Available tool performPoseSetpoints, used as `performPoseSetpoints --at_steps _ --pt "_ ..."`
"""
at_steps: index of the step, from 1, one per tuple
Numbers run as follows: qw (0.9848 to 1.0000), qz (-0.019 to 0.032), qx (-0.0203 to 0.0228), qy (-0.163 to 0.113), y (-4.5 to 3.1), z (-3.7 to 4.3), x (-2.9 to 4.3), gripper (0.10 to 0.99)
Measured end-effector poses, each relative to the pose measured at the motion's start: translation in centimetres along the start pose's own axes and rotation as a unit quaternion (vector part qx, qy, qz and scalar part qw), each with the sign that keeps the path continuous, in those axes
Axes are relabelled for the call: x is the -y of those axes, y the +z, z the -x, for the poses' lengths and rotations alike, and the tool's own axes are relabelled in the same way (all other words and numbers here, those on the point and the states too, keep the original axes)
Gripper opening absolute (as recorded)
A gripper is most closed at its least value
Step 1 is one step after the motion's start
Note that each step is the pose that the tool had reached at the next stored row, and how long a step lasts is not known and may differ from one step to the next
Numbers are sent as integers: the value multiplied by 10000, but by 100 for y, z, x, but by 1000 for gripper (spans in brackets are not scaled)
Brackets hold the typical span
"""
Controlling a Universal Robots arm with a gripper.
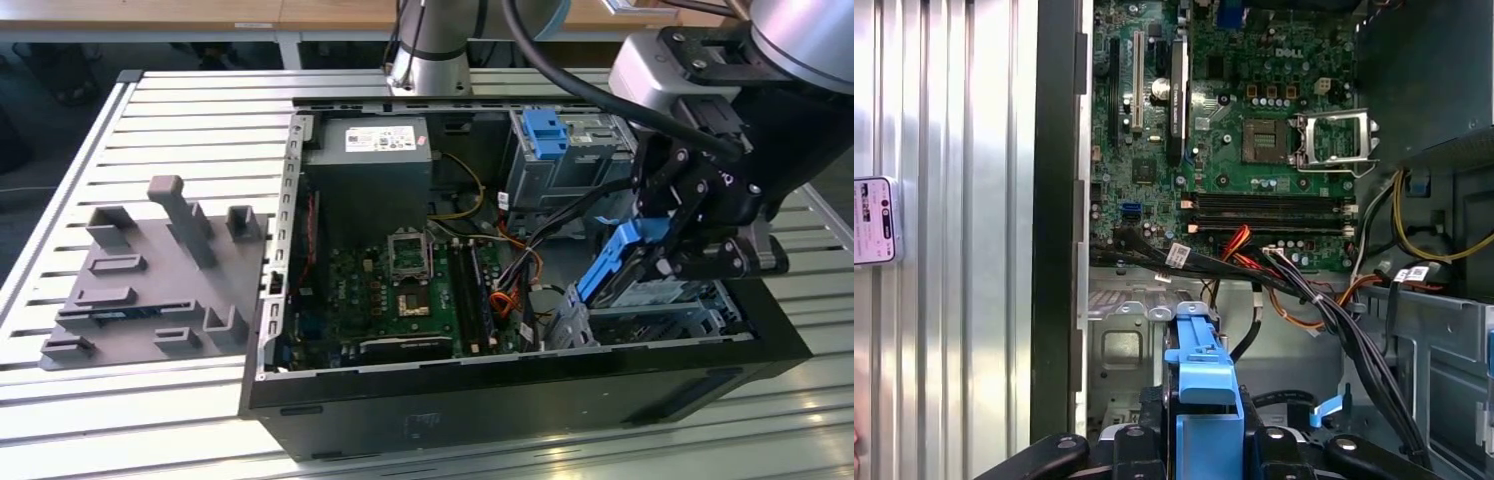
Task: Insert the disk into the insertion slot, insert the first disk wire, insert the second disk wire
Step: 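Insert the disk into the insertion slot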
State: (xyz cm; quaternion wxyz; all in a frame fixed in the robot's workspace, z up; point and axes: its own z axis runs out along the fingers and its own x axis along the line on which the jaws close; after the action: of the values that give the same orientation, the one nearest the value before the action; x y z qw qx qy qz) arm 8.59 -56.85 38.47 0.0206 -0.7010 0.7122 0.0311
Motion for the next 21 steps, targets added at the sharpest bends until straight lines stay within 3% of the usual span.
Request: performPoseSetpoints --at_steps 12,14,15,21 --pt "10000 0 1 -1 66 -5 1 369" --pt "10000 0 1 0 76 -6 1 376" --pt "10000 0 0 0 80 -6 1 439" --pt "10000 0 1 0 121 -9 2 439"
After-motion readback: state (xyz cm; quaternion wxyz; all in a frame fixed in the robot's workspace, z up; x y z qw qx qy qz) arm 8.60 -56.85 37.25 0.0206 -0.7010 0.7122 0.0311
